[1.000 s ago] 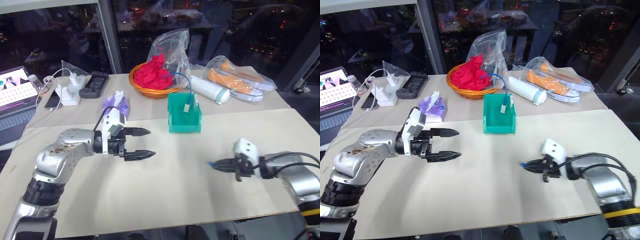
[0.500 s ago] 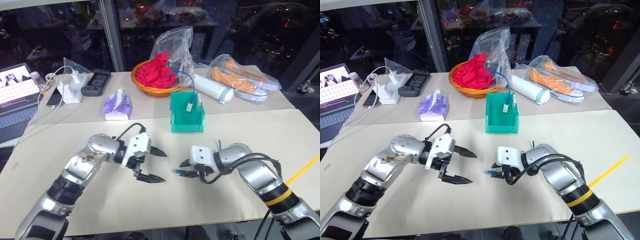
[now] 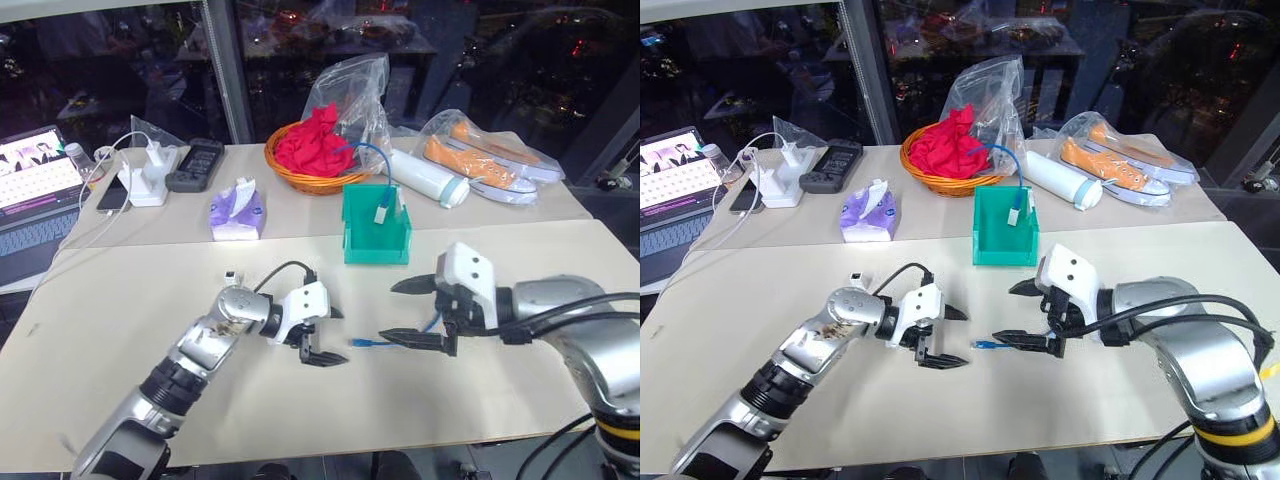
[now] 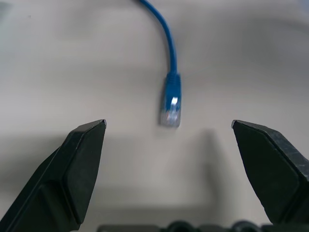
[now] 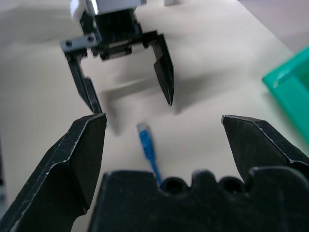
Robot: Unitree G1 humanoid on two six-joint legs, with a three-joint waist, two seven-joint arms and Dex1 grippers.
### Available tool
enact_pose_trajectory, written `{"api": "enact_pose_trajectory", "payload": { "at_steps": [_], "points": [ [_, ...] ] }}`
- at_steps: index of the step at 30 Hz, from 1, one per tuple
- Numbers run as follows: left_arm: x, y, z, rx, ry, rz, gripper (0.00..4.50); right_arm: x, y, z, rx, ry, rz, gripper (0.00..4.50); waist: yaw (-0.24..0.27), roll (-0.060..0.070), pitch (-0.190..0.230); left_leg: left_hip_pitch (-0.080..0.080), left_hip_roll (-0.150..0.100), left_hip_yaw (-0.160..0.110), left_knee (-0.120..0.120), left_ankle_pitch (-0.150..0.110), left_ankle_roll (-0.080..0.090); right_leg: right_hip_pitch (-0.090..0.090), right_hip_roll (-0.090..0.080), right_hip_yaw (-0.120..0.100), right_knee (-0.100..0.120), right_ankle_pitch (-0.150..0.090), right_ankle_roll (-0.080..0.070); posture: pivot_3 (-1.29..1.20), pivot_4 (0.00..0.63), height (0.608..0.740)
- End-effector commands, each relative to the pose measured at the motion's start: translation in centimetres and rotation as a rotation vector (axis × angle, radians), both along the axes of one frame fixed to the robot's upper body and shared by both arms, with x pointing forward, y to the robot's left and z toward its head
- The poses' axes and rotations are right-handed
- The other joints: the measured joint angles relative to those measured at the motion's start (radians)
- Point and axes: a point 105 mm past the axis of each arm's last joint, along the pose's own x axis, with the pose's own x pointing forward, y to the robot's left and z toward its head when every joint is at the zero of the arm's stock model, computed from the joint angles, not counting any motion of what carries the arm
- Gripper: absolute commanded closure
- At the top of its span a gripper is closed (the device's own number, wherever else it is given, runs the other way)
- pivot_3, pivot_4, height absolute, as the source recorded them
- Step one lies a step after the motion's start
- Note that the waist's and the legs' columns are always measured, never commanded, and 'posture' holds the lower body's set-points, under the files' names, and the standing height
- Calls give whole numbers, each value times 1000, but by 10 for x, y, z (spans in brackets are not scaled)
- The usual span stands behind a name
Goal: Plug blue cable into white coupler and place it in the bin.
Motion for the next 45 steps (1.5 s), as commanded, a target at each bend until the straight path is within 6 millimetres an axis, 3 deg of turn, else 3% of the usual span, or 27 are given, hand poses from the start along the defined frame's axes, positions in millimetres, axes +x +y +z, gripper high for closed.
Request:
{"api": "enact_pose_trajectory", "payload": {
  "at_steps": [1,5,6,10,17,22,26,27,30,34,38,41,45],
  "points": [
    [-2,-6,0,2,-9,-16,0,-11,-8,10,7,-38,-74,87,0,0,0,0,0,0,0,0,0,0,0,0,0,1,0,0,150,740],
    [8,-4,-7,53,-36,31,0,-16,-15,8,16,-38,-138,87,4,0,0,0,0,0,1,0,0,1,0,0,0,2,-1,0,150,740],
    [10,-2,-9,76,-44,37,514,-18,-16,8,17,-38,-146,66,5,0,0,0,0,0,2,0,0,1,0,0,0,3,-1,0,150,740],
    [13,1,-12,84,-36,42,1815,-22,-19,9,20,-37,-173,66,6,0,0,0,0,1,5,0,0,2,0,0,1,4,0,0,150,740],
    [1,-22,-8,-69,72,29,4439,-29,-19,8,10,-22,-195,66,13,0,0,0,0,0,6,0,0,3,0,0,0,4,0,0,150,740],
    [-2,-20,-11,-57,70,22,4441,-30,-20,7,3,-13,-210,66,15,0,0,0,0,1,6,0,0,3,0,0,1,4,0,0,150,740],
    [7,-20,-2,-114,62,82,4441,-31,-24,4,54,45,-265,66,16,0,0,0,0,0,6,0,0,3,0,0,0,4,0,0,150,740],
    [9,-21,2,-139,63,98,4441,-32,-24,2,89,76,-281,66,16,0,0,0,0,0,6,0,0,3,0,0,0,4,0,0,150,740],
    [11,-33,32,-335,118,119,4441,-60,-19,-19,302,329,-297,66,26,-1,-1,0,0,-1,6,0,0,4,0,0,0,5,0,0,150,740],
    [3,-41,45,-414,154,86,4441,-69,-6,-12,584,444,-369,66,19,-1,-1,1,-2,1,7,0,1,4,-2,0,0,5,1,0,150,740],
    [-4,-47,49,-435,132,56,4441,-55,2,-5,918,569,-631,66,10,-1,-1,4,-1,2,6,0,0,5,-2,1,-1,6,1,0,150,740],
    [-7,-47,47,-425,150,39,4441,-42,-2,-16,1009,618,-824,66,13,-1,-1,4,-1,3,6,0,0,9,-1,2,-1,6,1,0,150,740],
    [-9,-46,49,-420,145,13,4441,-37,4,-16,1077,646,-869,66,13,-1,-1,13,-1,3,6,-4,7,15,0,3,-1,5,1,0,150,740]
  ]
}}
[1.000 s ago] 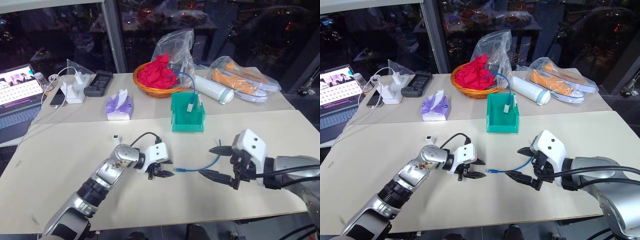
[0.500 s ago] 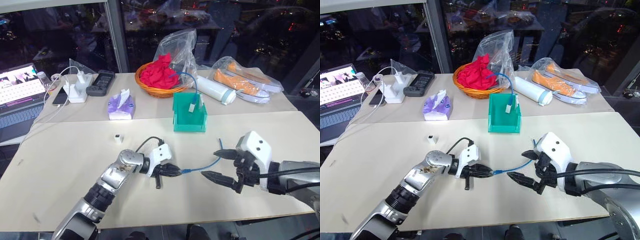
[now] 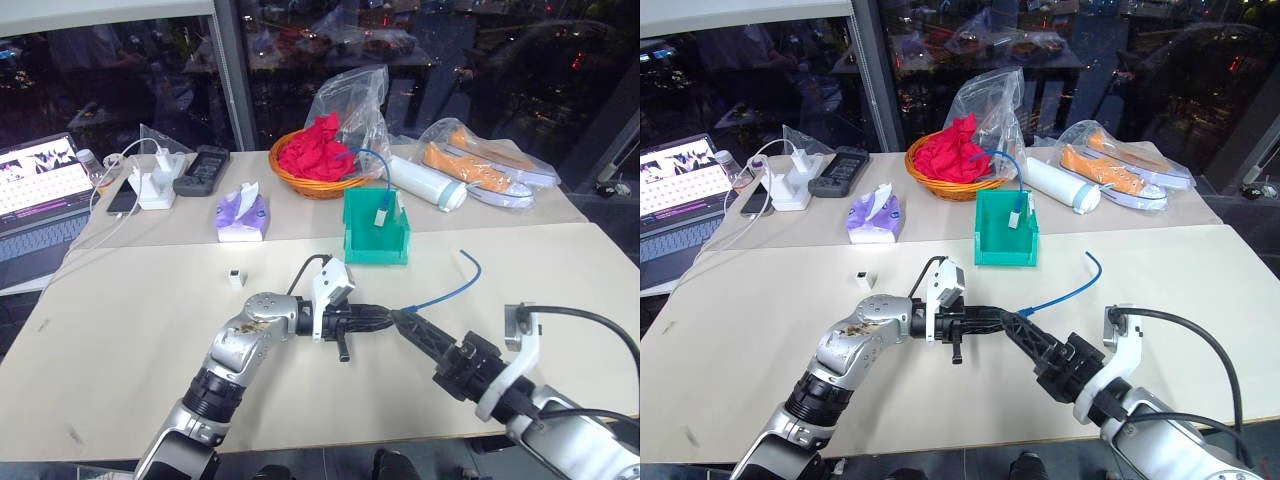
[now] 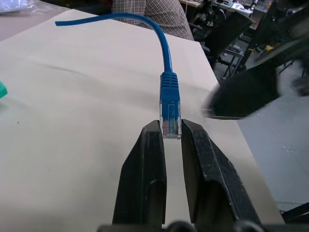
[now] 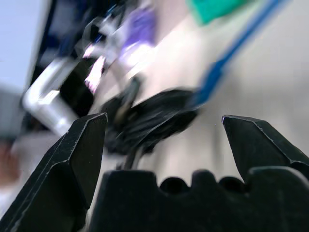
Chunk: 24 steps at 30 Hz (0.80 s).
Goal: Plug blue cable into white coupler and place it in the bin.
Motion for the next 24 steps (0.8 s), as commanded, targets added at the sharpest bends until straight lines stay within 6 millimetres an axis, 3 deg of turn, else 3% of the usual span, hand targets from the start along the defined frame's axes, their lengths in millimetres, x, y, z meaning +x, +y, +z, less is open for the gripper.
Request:
{"api": "enact_pose_trajectory", "payload": {
  "at_steps": [1,17,21,24],
  "points": [
    [-7,-3,13,-27,-39,-52,4441,2,7,9,53,-13,-38,66,-1,0,0,1,0,0,0,0,-1,0,0,0,0,0,0,0,150,740],
    [-8,-3,14,-33,-32,-62,4441,14,4,9,34,-59,-114,66,0,1,0,0,0,0,-2,0,-1,0,1,0,-1,0,0,0,150,740],
    [-7,-3,14,-32,-33,-60,4441,13,5,8,30,-59,-114,1062,0,1,0,0,0,0,-2,0,-1,0,1,0,-1,0,0,0,150,740],
    [-7,-3,14,-33,-34,-64,4441,12,8,7,43,-50,-104,2046,0,1,0,0,0,0,-2,0,-1,0,1,0,-1,0,0,0,150,740]
  ]
}}
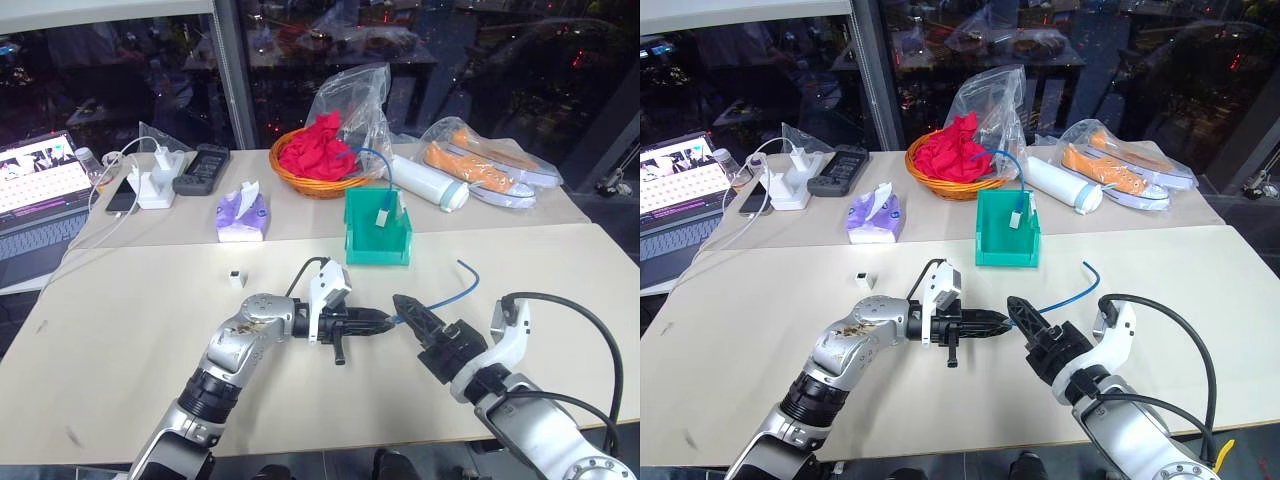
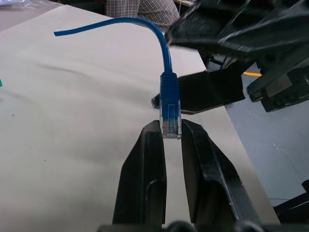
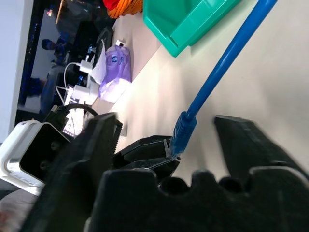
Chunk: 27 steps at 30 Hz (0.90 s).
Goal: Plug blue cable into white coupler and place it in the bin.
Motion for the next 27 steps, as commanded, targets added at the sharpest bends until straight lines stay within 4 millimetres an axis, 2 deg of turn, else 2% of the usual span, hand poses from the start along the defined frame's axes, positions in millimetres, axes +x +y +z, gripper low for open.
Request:
{"api": "enact_pose_trajectory", "payload": {
  "at_steps": [1,5,7,11,13,14,17,18,19,20,22,25,27],
  "points": [
    [-4,-4,13,-25,-43,-33,4441,-4,5,7,26,-31,17,2487,0,0,0,0,0,0,0,0,0,0,0,0,0,0,0,0,150,740],
    [-3,-4,13,-26,-38,-32,4441,-4,5,5,27,-23,18,3708,0,0,0,0,0,0,0,0,0,0,0,0,0,0,0,0,150,740],
    [0,-3,14,-31,-40,-15,4441,-3,5,5,25,-25,16,4470,0,0,0,0,0,0,0,0,0,0,0,0,0,0,0,0,150,740],
    [11,6,21,-73,-23,51,4441,-1,2,7,25,-40,-7,4470,0,0,0,0,0,0,0,0,0,0,0,0,-1,0,0,0,150,740],
    [10,15,21,-67,3,52,3438,-1,1,8,27,-52,-17,4500,0,0,0,0,0,0,0,0,0,0,0,0,-1,0,0,0,150,740],
    [7,19,20,-58,18,38,3313,0,0,9,27,-59,-21,4500,-2,0,0,0,0,0,0,0,0,0,0,0,-1,0,0,0,150,740],
    [8,31,20,-47,-10,75,2137,2,-2,12,28,-79,-33,4500,-11,0,0,0,1,0,-2,0,0,-1,1,0,0,0,0,0,150,740],
    [11,38,21,-45,-12,103,1827,2,-2,13,25,-85,-33,4500,-11,0,0,1,1,0,-3,0,0,-1,1,0,0,0,0,0,150,740],
    [20,54,21,-37,-30,184,1598,3,-3,14,20,-97,-36,4500,-11,0,0,1,1,0,-4,0,0,-1,1,0,0,0,0,0,150,740],
    [26,69,21,-35,-37,248,1133,4,-4,15,16,-105,-38,4500,-11,0,0,1,1,0,-4,0,0,-1,1,0,-1,0,0,0,150,740],
    [29,100,21,-52,-8,348,470,7,-5,16,4,-120,-38,4500,-19,0,0,1,1,0,-6,0,0,-2,1,0,-2,0,0,0,150,740],
    [20,132,10,-52,16,447,470,6,0,15,-1,-123,-3,4500,-24,1,0,2,2,0,-10,1,-1,-4,2,0,-2,-1,-2,0,150,740],
    [6,166,-15,-2,56,585,470,5,6,12,1,-117,32,4500,-27,1,0,4,3,0,-14,1,-2,-4,2,0,-3,-2,-2,0,150,740]
  ]
}}
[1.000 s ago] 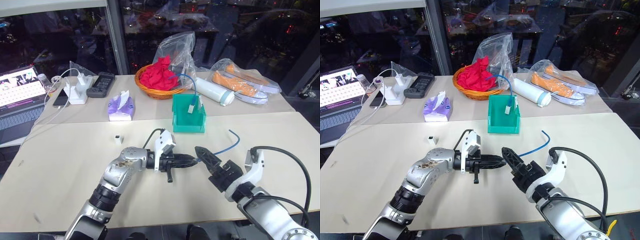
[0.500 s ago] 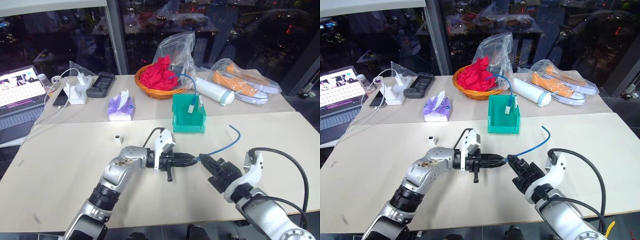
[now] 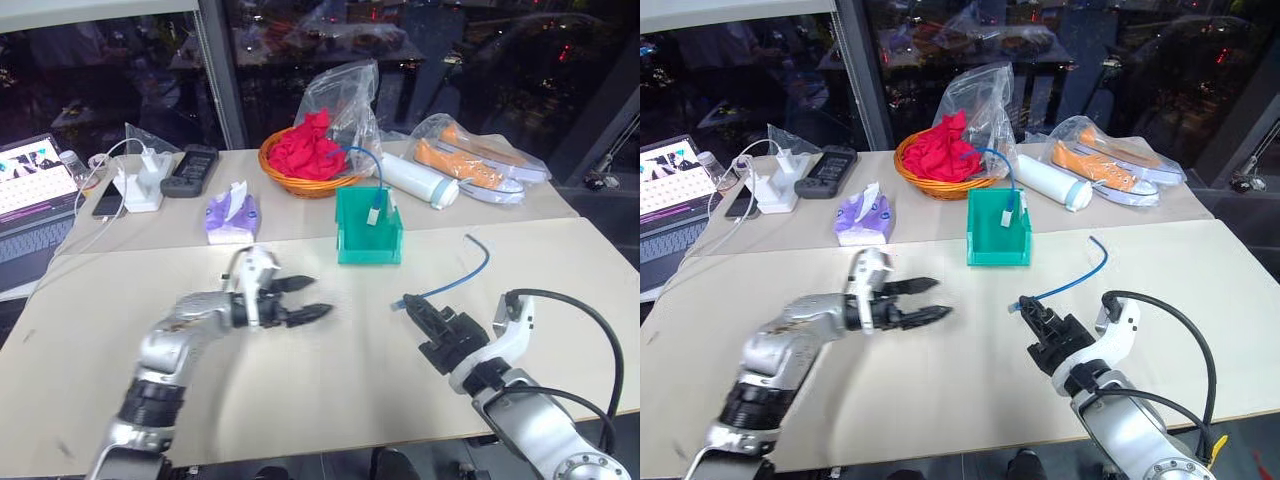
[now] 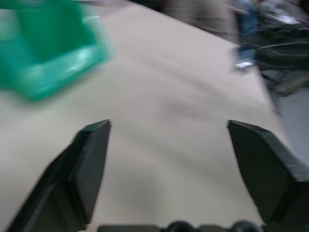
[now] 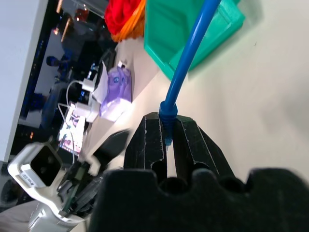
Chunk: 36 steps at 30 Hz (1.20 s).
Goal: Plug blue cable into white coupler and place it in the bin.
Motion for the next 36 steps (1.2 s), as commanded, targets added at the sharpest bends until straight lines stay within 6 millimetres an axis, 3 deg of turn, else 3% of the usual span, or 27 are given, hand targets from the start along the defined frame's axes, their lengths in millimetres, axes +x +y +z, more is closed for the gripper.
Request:
{"api": "enact_pose_trajectory", "payload": {
  "at_steps": [1,4,8,13,20,31,34,36],
  "points": [
    [-19,50,-21,-1,17,230,470,-2,10,6,6,-37,67,4500,-4,1,0,1,0,0,-2,0,0,-1,0,0,-1,0,0,0,150,740],
    [-18,81,-34,5,3,481,470,1,10,4,12,-33,78,4500,5,-1,0,-1,-1,0,-2,-1,0,-6,0,0,-1,0,0,0,150,740],
    [-20,77,-46,8,-4,659,470,3,15,3,14,-31,116,4500,29,-1,0,-3,-1,0,-1,0,-1,-6,-1,-2,-1,0,-1,0,150,740],
    [-6,71,-64,168,-40,861,470,4,20,3,12,-34,142,4500,30,-1,0,-2,-1,0,-1,0,-1,-5,0,-1,-2,0,-1,0,150,740],
    [23,45,-70,240,-102,915,470,4,20,5,2,-41,132,4500,37,0,-1,2,-1,0,-1,-2,2,5,0,-1,-2,0,-2,0,150,740],
    [54,45,-81,269,-86,1007,470,4,13,5,39,-30,76,4500,40,4,-4,4,-1,0,0,-1,0,6,0,-1,-1,1,-2,0,150,740],
    [54,49,-84,250,-63,1028,1098,4,12,5,39,-30,73,4500,37,7,-5,4,-1,0,0,-1,0,7,0,-1,-1,1,-2,0,150,740],
    [55,51,-86,246,-44,1026,1790,4,11,4,42,-25,64,4500,37,9,-6,4,-1,0,-1,-1,0,7,0,-1,-1,1,-1,0,150,740]
  ]
}}
